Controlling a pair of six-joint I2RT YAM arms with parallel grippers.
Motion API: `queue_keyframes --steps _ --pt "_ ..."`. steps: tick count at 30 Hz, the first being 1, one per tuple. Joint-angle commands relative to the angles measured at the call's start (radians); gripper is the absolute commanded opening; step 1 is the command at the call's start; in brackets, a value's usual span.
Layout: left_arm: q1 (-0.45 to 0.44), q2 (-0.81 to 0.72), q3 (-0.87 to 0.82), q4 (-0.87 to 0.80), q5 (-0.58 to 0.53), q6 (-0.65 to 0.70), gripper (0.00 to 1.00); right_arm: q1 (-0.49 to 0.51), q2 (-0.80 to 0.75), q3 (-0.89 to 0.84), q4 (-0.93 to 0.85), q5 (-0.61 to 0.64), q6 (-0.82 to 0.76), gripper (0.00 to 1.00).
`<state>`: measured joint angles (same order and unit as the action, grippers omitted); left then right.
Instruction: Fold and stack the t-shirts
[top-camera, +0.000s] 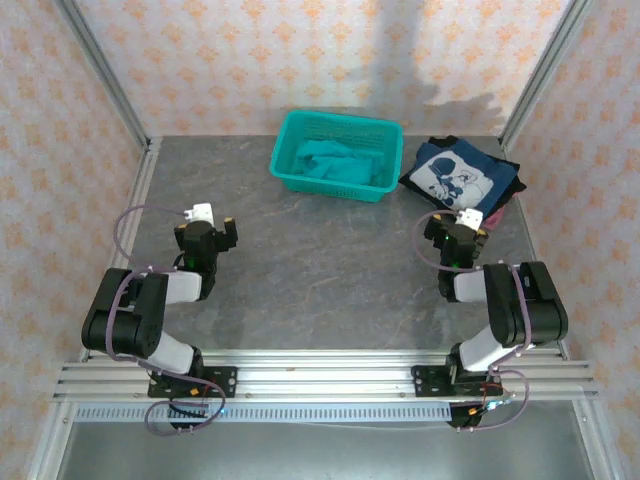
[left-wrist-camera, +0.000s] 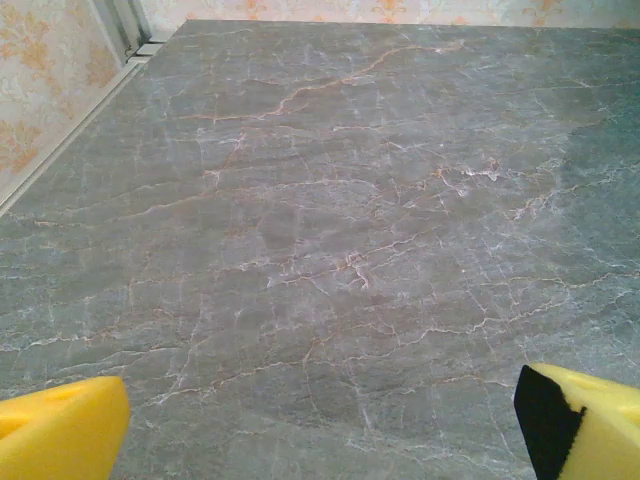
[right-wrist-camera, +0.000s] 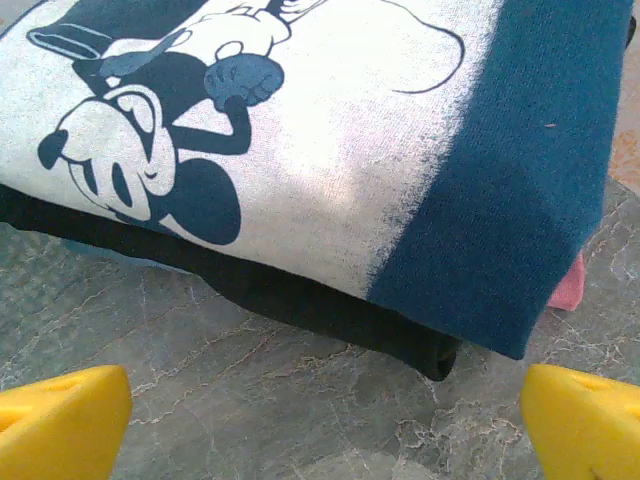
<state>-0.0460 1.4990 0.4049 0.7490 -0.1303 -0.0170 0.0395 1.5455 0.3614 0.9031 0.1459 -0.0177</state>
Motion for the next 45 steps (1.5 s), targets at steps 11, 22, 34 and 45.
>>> queue_keyframes --steps 11,22,34,45 --pt "-0.002 -0.005 0.021 -0.007 -0.008 0.017 1.0 0.003 0.002 0.021 -0.006 -0.004 -0.014 0.99" --pt "-0.011 -0.082 0.18 -0.342 -0.024 0.013 1.0 0.011 -0.187 0.032 -0.195 0.001 -0.007 0.99" --pt "-0.065 0.057 1.051 -1.288 0.147 -0.288 1.0 0.021 -0.489 0.562 -1.326 -0.308 0.292 0.99" --pt "-0.097 0.757 1.951 -1.675 0.302 -0.3 0.98 0.13 -0.027 1.092 -1.493 -0.531 0.301 0.99"
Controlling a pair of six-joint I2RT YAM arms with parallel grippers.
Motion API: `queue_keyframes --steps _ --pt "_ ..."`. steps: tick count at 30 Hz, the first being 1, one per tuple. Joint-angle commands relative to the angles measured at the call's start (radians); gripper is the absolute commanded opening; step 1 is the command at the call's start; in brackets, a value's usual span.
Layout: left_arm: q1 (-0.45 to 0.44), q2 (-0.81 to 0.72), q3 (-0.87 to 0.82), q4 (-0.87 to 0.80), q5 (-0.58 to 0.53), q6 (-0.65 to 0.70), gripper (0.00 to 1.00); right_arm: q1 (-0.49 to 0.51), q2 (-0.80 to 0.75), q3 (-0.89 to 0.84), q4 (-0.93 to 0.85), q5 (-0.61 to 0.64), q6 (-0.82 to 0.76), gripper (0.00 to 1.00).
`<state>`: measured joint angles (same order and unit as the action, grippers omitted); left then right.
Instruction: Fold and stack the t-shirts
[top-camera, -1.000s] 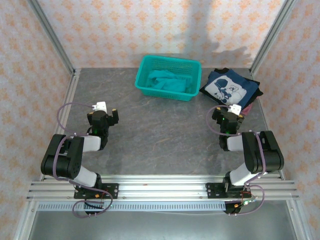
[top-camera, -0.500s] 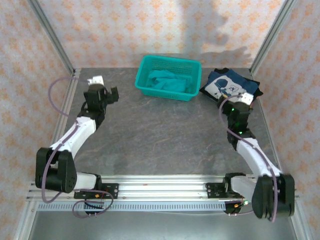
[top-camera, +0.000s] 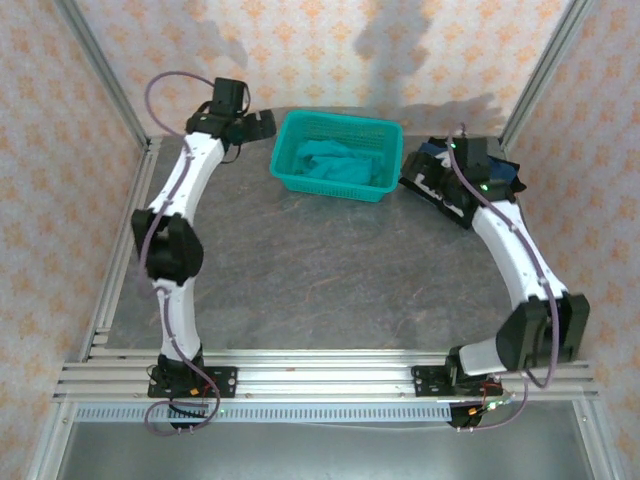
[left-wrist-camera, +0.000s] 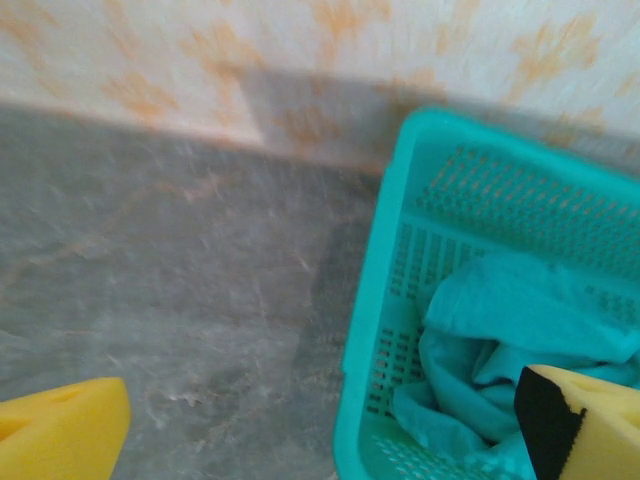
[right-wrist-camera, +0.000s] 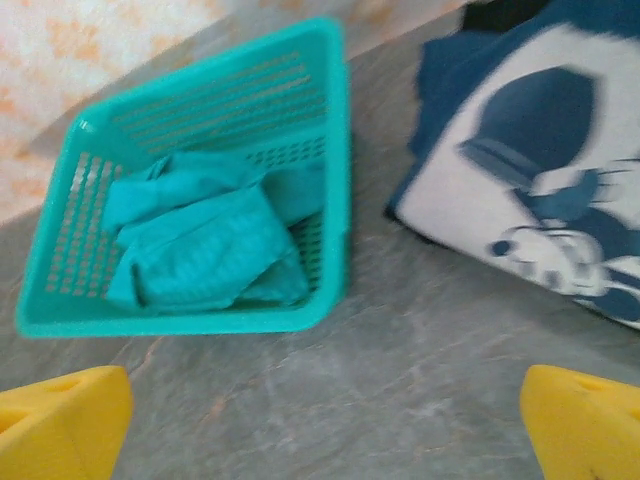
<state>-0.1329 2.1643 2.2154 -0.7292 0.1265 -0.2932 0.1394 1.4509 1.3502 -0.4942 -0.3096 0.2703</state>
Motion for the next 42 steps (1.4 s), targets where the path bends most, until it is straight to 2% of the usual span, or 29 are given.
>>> queue_keyframes --steps 1,5,9,15,18,24,29,30,34,37,42 --pt "-0.011 0.14 0.202 -0.213 0.044 -0.028 0.98 0.046 0.117 0.155 -0.117 -0.081 0.014 0.99" --pt "-0.01 0.267 0.334 -0.21 0.012 -0.048 0.96 0.111 0.294 0.34 -0.182 -0.085 0.003 0.99" --pt "-0.01 0.323 0.341 -0.139 -0.017 -0.087 0.95 0.146 0.448 0.495 -0.244 -0.074 0.02 1.0" --pt "-0.032 0.394 0.344 -0.039 0.03 -0.161 0.9 0.172 0.613 0.66 -0.245 -0.079 0.067 1.0" --pt "-0.047 0.42 0.353 -0.039 0.027 -0.168 0.83 0.183 0.681 0.746 -0.265 -0.073 0.071 1.0" --pt "-0.048 0.438 0.337 -0.117 -0.015 -0.17 0.59 0.199 0.774 0.856 -0.304 -0.063 0.066 1.0" --pt "-0.051 0.344 0.179 -0.099 0.01 -0.151 0.25 0.216 0.807 0.886 -0.32 -0.048 0.051 1.0" --pt "-0.054 0.315 0.13 -0.09 0.003 -0.156 0.22 0.222 0.814 0.892 -0.324 -0.046 0.045 1.0" --pt "-0.069 0.173 -0.092 -0.044 -0.017 -0.174 0.13 0.25 0.876 0.979 -0.395 -0.01 0.003 0.99" --pt "-0.086 0.07 -0.25 -0.009 -0.02 -0.186 0.1 0.267 0.929 1.062 -0.446 0.028 -0.016 1.0" --pt "-0.13 -0.075 -0.474 0.019 -0.029 -0.263 0.07 0.283 0.973 1.081 -0.424 0.006 0.009 1.0"
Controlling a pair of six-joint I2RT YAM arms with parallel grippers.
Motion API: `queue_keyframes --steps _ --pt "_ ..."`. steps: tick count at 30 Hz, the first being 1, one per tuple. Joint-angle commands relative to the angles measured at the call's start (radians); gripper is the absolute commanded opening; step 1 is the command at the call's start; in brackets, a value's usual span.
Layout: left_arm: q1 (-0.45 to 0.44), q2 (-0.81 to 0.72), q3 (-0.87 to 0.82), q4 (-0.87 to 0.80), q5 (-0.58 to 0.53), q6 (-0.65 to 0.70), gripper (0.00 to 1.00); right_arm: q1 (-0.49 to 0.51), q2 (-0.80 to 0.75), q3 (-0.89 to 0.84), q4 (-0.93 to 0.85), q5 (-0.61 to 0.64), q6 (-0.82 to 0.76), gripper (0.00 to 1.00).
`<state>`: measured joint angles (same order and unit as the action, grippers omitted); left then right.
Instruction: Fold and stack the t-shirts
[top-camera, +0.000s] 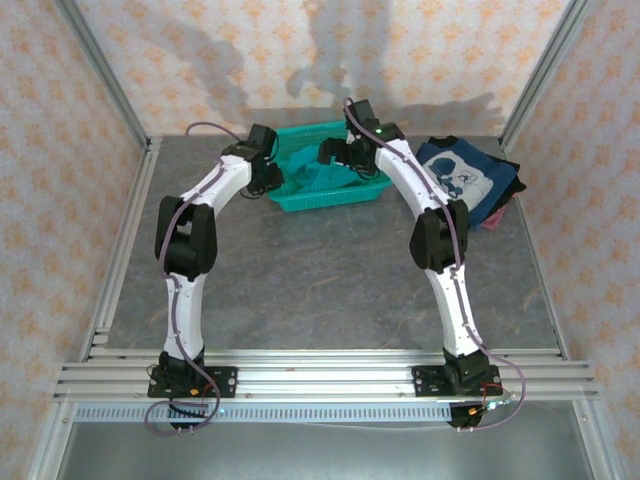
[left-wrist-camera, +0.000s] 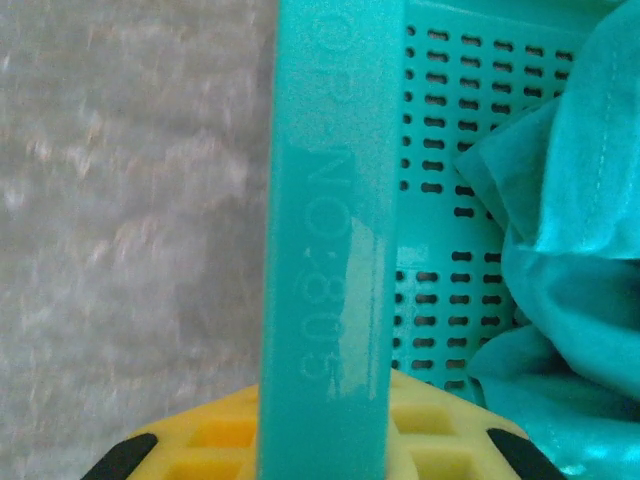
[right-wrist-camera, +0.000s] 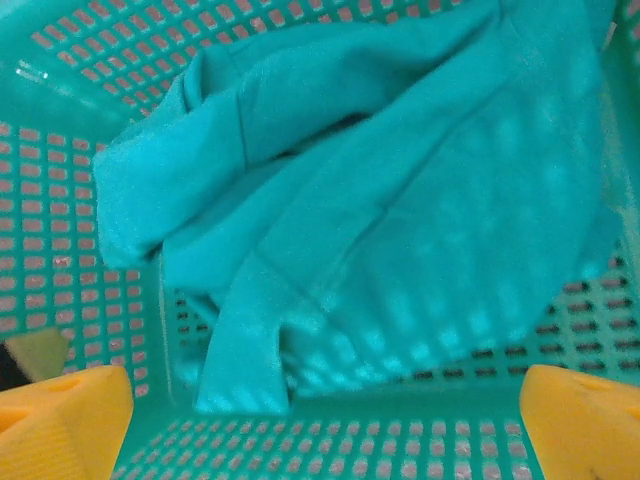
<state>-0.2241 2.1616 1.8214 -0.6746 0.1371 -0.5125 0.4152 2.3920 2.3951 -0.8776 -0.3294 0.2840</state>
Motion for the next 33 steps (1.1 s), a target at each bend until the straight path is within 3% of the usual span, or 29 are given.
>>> queue_keyframes --steps 1,9,12,13,17,19,22,25,33 --pt "-0.047 -0.104 -0.124 -0.032 -0.048 -0.066 0.07 0.015 0.042 0.034 -0.038 0.02 -0.001 1.0" --pt "-0.11 -0.312 -0.453 0.056 -0.034 -0.251 0.0 0.091 0.153 0.013 -0.079 0.083 0.039 1.0" --pt "-0.109 -0.37 -0.554 0.084 -0.039 -0.302 0.0 0.117 0.167 -0.045 -0.072 0.116 0.067 0.92" --pt "-0.109 -0.389 -0.573 0.082 -0.046 -0.312 0.0 0.124 0.162 -0.069 -0.059 0.133 0.079 0.83" --pt "-0.103 -0.454 -0.629 0.075 -0.075 -0.34 0.0 0.126 0.105 -0.111 0.022 0.106 0.152 0.18" --pt "-0.088 -0.476 -0.648 0.067 -0.088 -0.35 0.0 0.123 0.046 -0.094 0.09 0.031 0.179 0.0" --pt "-0.038 -0.502 -0.657 0.025 -0.117 -0.357 0.0 0.117 -0.06 -0.03 0.219 -0.114 0.223 0.0" --pt "0.068 -0.551 -0.692 0.024 -0.123 -0.386 0.0 0.105 -0.148 0.071 0.32 -0.233 0.276 0.0" --pt "0.377 -0.609 -0.679 0.041 -0.154 -0.516 0.0 0.062 -0.335 0.169 0.449 -0.387 0.45 0.0"
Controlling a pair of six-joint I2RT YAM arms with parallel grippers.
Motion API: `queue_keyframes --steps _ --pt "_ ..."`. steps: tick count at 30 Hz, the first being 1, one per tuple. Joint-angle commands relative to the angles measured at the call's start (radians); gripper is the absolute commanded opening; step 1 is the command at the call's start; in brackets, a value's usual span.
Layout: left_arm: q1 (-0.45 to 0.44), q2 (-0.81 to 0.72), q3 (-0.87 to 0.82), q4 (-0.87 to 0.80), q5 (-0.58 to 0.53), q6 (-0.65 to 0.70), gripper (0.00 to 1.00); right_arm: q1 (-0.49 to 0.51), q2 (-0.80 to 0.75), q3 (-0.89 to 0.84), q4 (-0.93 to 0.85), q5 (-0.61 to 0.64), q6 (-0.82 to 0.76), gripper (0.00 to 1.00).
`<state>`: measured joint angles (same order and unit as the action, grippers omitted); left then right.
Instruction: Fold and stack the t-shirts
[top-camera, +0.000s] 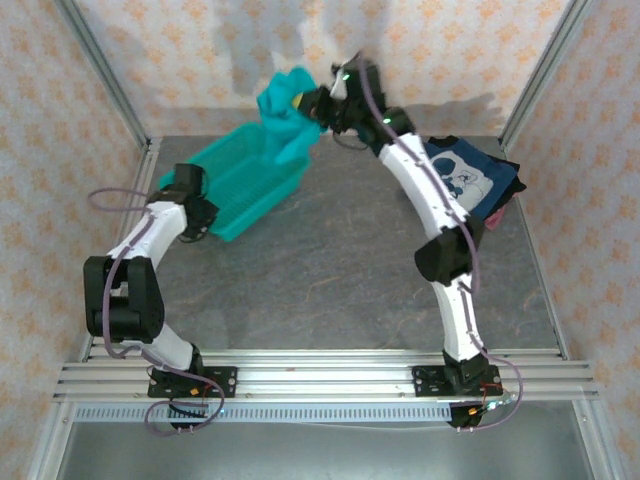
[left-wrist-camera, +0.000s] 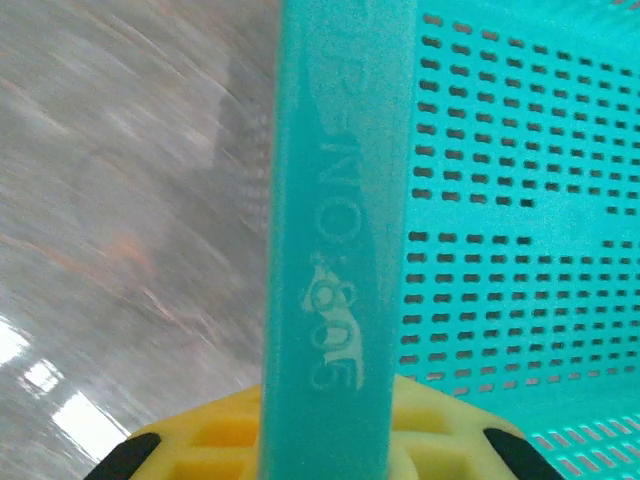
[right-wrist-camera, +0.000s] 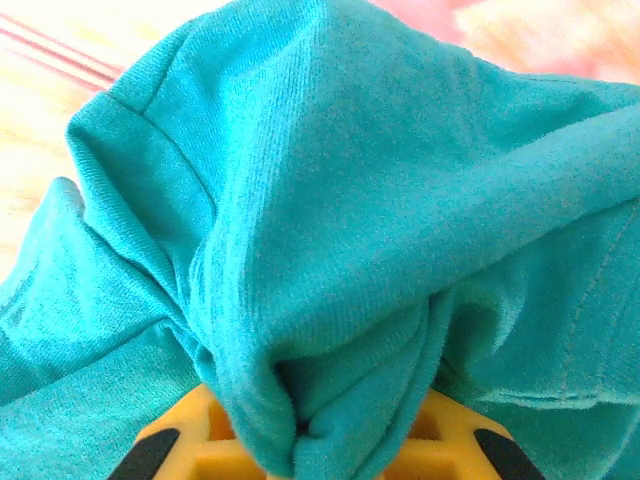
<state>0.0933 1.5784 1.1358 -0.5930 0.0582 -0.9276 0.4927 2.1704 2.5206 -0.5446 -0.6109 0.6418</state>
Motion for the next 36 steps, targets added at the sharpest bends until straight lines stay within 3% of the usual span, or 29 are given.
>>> queue_keyframes --steps 1,4,9,13,16,17,18,20,21,22,24,27,28,31,36 --pt "0.085 -0.025 0.016 -0.039 -0.085 -0.123 0.0 -0.014 -0.136 0.046 0.124 -0.133 0.097 0.0" --pt "0.122 0.0 0.075 -0.044 -0.126 -0.168 0.0 -0.014 -0.191 0.049 0.041 -0.171 0.066 0.0" --pt "0.142 0.072 0.124 -0.042 -0.166 -0.245 0.0 -0.014 -0.271 -0.015 -0.311 -0.075 -0.143 0.0" --pt "0.141 0.137 0.161 -0.03 -0.153 -0.26 0.0 -0.01 -0.324 -0.285 -0.405 -0.118 -0.169 0.0" --pt "0.142 0.154 0.166 0.025 -0.123 -0.243 0.0 -0.01 -0.354 -0.561 -0.356 -0.152 -0.139 0.01" --pt "0.14 0.16 0.177 0.031 -0.114 -0.229 0.0 -0.013 -0.359 -0.649 -0.325 -0.143 -0.134 0.09" --pt "0.138 0.164 0.187 0.043 -0.098 -0.211 0.05 -0.021 -0.356 -0.732 -0.277 -0.143 -0.139 0.27" --pt "0.135 0.167 0.19 0.099 -0.047 -0.179 0.31 -0.057 -0.335 -0.838 -0.226 -0.079 -0.132 0.54" --pt "0.13 0.167 0.201 0.108 -0.026 -0.159 0.51 -0.084 -0.32 -0.879 -0.183 -0.059 -0.139 0.63" --pt "0.124 0.166 0.218 0.104 -0.007 -0.136 0.64 -0.115 -0.313 -0.915 -0.149 -0.006 -0.132 0.69" --pt "0.108 0.162 0.257 0.087 0.028 -0.089 0.84 -0.168 -0.305 -0.944 -0.117 0.025 -0.141 0.73" --pt "0.072 0.137 0.331 0.011 0.046 -0.007 0.91 -0.2 -0.348 -0.938 -0.169 0.061 -0.22 0.8" --pt "0.059 0.12 0.345 -0.008 0.049 0.013 1.0 -0.201 -0.371 -0.936 -0.206 0.092 -0.257 0.81" --pt "0.029 0.071 0.378 -0.073 0.052 0.068 1.0 -0.2 -0.436 -0.951 -0.325 0.118 -0.329 0.81" --pt "-0.02 -0.013 0.39 -0.171 0.029 0.153 1.0 -0.151 -0.586 -1.086 -0.359 -0.017 -0.396 0.81"
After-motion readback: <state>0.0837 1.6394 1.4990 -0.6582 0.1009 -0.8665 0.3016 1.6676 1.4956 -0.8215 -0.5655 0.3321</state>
